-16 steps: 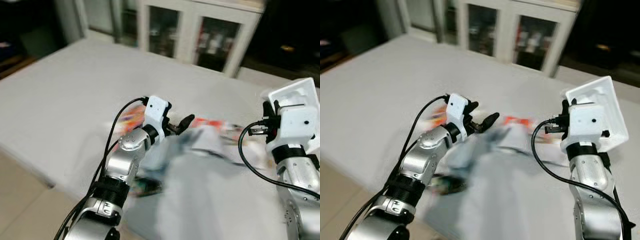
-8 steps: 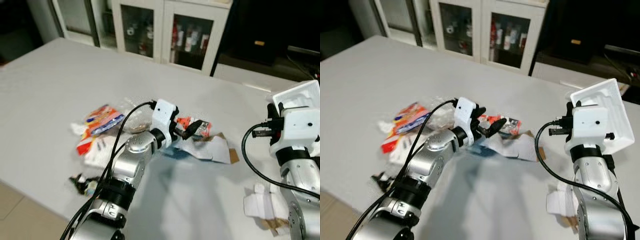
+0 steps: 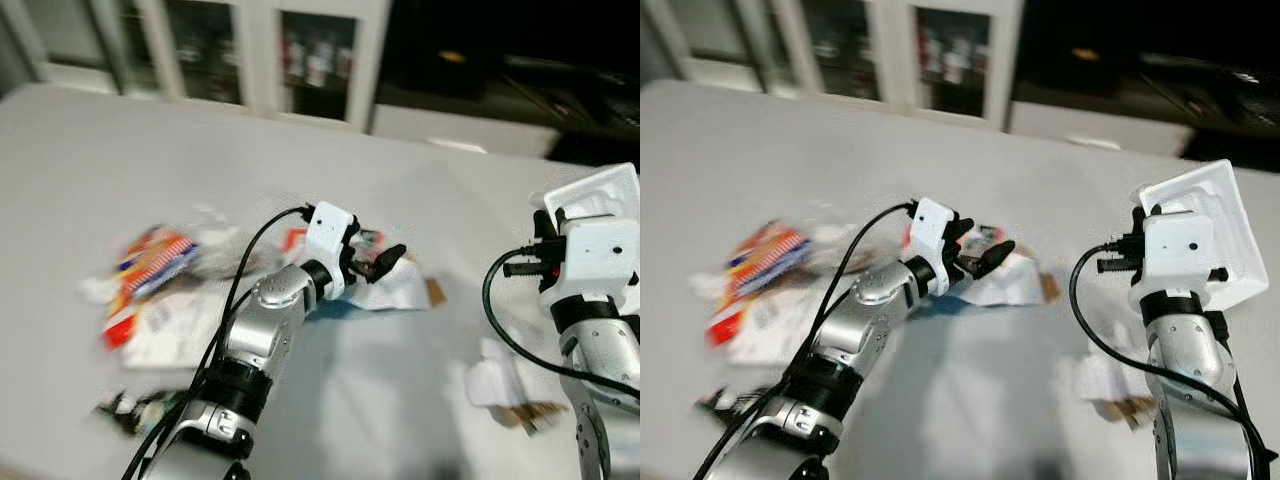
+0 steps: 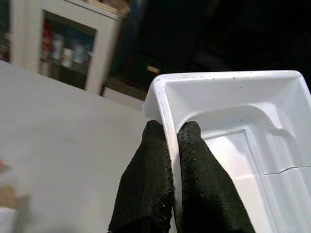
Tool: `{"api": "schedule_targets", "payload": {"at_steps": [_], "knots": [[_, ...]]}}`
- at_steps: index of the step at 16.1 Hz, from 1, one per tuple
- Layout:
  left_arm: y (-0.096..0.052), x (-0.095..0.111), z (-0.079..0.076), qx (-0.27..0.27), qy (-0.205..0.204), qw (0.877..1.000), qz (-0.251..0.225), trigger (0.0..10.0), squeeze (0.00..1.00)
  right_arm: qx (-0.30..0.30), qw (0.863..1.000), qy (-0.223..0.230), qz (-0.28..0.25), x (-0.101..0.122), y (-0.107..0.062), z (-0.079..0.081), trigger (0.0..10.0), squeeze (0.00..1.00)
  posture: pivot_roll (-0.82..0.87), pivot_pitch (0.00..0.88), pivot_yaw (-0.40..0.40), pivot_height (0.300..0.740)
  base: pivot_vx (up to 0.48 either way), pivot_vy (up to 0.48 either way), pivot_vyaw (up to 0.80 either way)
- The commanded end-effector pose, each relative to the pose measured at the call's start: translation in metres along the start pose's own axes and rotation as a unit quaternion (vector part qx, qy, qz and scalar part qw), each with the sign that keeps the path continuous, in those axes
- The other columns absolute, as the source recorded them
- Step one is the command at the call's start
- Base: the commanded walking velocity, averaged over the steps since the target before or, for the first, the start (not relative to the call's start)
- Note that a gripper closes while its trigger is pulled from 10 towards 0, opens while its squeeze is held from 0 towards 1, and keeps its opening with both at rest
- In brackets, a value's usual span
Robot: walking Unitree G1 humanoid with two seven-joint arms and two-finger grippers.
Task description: Picking trash to rubbish bin
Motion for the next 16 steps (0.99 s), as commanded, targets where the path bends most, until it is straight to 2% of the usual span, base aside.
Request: {"api": "schedule_targets", "payload": {"at_steps": [1, 4, 7, 16], "knots": [[0.0035, 0.0038, -0.004, -0.01, 0.008, 1.0, 0.0, 10.0, 0.0, -0.009, 1.0, -0.003, -0.004, 0.0035, -0.0013, -0.0054, 10.0, 0.0, 0.04, 0.062, -0.027, 0.74, 0.0, 0.0, -0.8], [0.0051, 0.0068, -0.0055, -0.011, 0.009, 1.0, -0.006, 10.0, 0.0, -0.008, 1.0, -0.005, -0.007, 0.0045, -0.0011, -0.0051, 10.0, 0.0, 0.04, 0.058, -0.027, 0.74, 0.0, 0.0, -0.71], [0.0055, 0.0081, -0.0057, -0.012, 0.011, 1.0, -0.009, 10.0, 0.0, -0.005, 1.0, -0.007, -0.009, 0.0057, -0.0007, -0.0047, 10.0, 0.0, 0.03, 0.055, -0.029, 0.74, 0.0, -0.086, 0.0], [0.0041, 0.0057, -0.0046, -0.012, 0.012, 1.0, -0.007, 10.0, 0.0, 0.0, 1.0, -0.013, -0.008, 0.0049, 0.0, -0.0022, 10.0, 0.0, 0.04, 0.059, -0.029, 0.74, 0.0, -0.466, 0.0]]}}
Point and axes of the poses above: a point about 5 cm out from each wrist's last joint towards the gripper, its own y axis pointing out of the wrist towards the gripper, its own x axis along the axis of the wrist's last joint, z = x × y, the point moved 5 cm from there along y, pointing out of the wrist towards the gripper, and after that the axes turned 3 degrees about y, right-handed, at the moved point
